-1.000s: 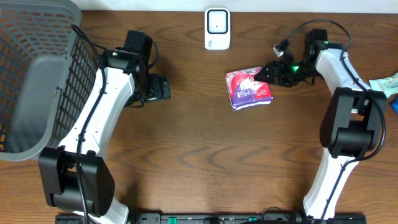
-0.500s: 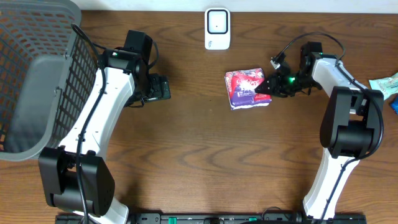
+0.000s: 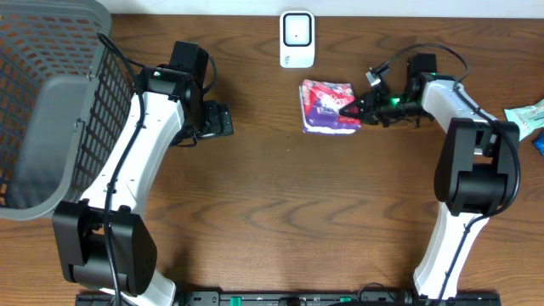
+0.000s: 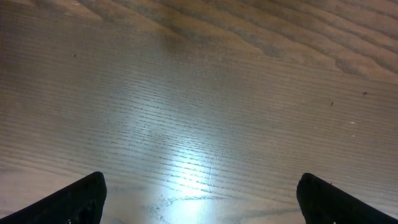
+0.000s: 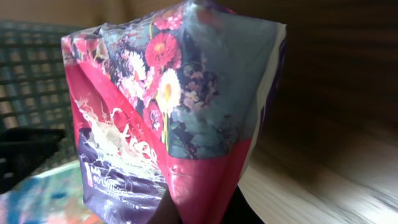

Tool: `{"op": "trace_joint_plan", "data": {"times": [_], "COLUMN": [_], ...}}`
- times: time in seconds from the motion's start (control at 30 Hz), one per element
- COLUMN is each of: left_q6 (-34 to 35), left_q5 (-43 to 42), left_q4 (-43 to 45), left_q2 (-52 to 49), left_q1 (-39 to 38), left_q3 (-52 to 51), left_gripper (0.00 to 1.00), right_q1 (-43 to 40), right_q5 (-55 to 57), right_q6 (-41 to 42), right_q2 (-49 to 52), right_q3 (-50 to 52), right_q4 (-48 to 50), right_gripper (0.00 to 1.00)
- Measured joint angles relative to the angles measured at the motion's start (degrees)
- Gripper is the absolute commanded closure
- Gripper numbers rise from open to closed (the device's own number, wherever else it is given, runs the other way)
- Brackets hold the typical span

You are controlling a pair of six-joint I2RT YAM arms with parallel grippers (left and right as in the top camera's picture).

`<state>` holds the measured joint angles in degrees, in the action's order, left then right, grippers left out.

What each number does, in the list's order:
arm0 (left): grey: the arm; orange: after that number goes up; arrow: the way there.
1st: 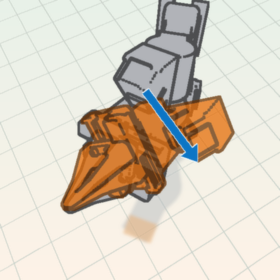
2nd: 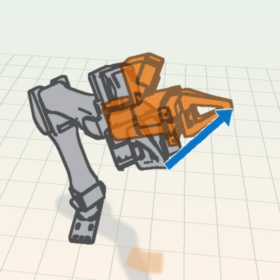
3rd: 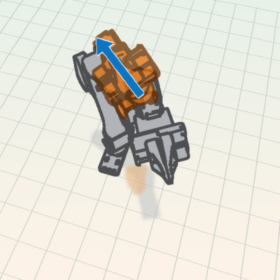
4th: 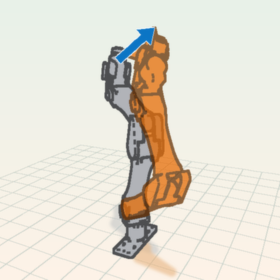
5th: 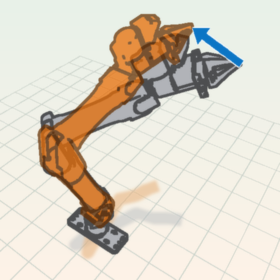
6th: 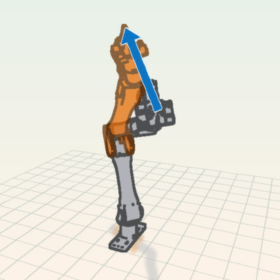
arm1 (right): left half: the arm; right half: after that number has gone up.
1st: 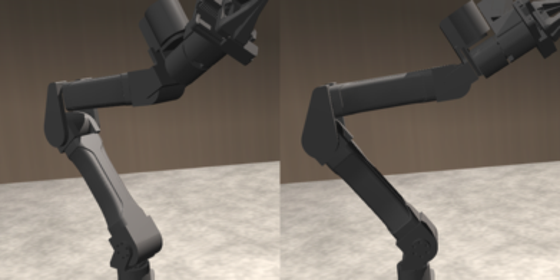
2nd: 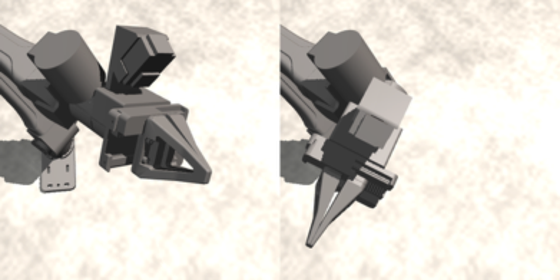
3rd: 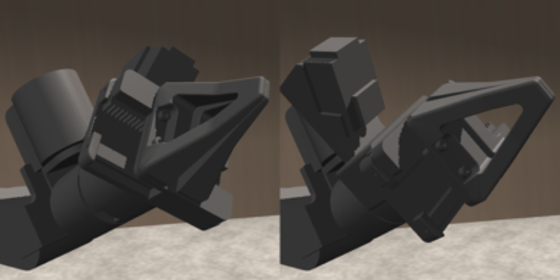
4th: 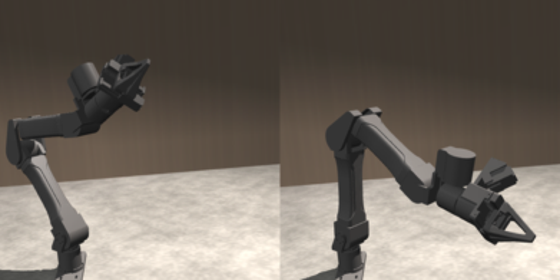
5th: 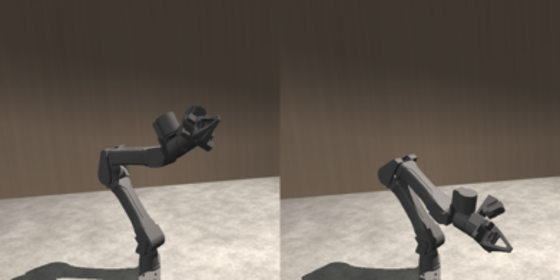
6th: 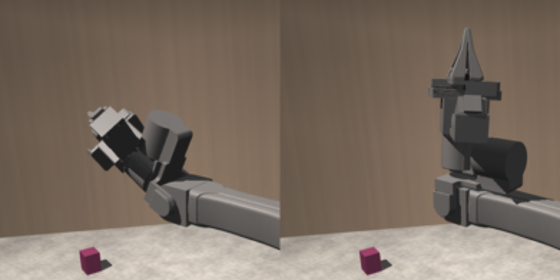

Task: Scan the item barcode

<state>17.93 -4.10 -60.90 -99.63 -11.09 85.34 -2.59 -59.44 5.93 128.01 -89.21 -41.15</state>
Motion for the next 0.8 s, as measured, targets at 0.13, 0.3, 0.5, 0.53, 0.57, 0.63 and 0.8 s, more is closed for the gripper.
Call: {"op": "trace_joint_plan", "data": {"times": [0.13, 0.3, 0.5, 0.53, 0.57, 0.63, 0.8], "left_q6": [0.00, 0.00, 0.00, 0.00, 0.00, -0.02, 0.00], "left_q5": [0.00, 0.02, 0.00, 0.00, 0.00, 0.02, 0.00], "left_q4": [0.02, 0.02, 0.02, 0.02, 0.00, 0.02, 0.02], "left_q2": [0.00, 0.00, 0.00, 0.00, 0.00, 0.00, 0.00], "left_q1": [0.00, 0.00, 0.00, 0.00, 0.00, 0.00, 0.00], "left_q3": [0.00, 0.00, 0.00, 0.00, 0.00, 0.00, 0.00], "left_gripper": [0.02, 0.02, 0.02, 0.02, 0.02, 0.02, 0.02], "right_q1": [2.34, 6.19, 14.16, 15.54, 16.44, 17.90, 18.64], "right_q5": [0.09, 7.72, 30.01, 33.55, 35.82, 39.65, 45.90], "right_q6": [6.93, 17.03, 24.65, 25.31, 25.77, 26.86, 30.21], "right_q2": [0.00, -0.39, -2.05, -2.08, -2.08, -2.03, -2.01], "right_q3": [-1.75, -6.32, -10.14, -10.21, -10.21, -10.21, -10.23], "right_q4": [7.08, 19.06, 25.49, 27.15, 28.61, 31.82, 38.21], "right_gripper": [0.99, 0.99, 0.99, 0.99, 0.99, 0.99, 0.99]}}
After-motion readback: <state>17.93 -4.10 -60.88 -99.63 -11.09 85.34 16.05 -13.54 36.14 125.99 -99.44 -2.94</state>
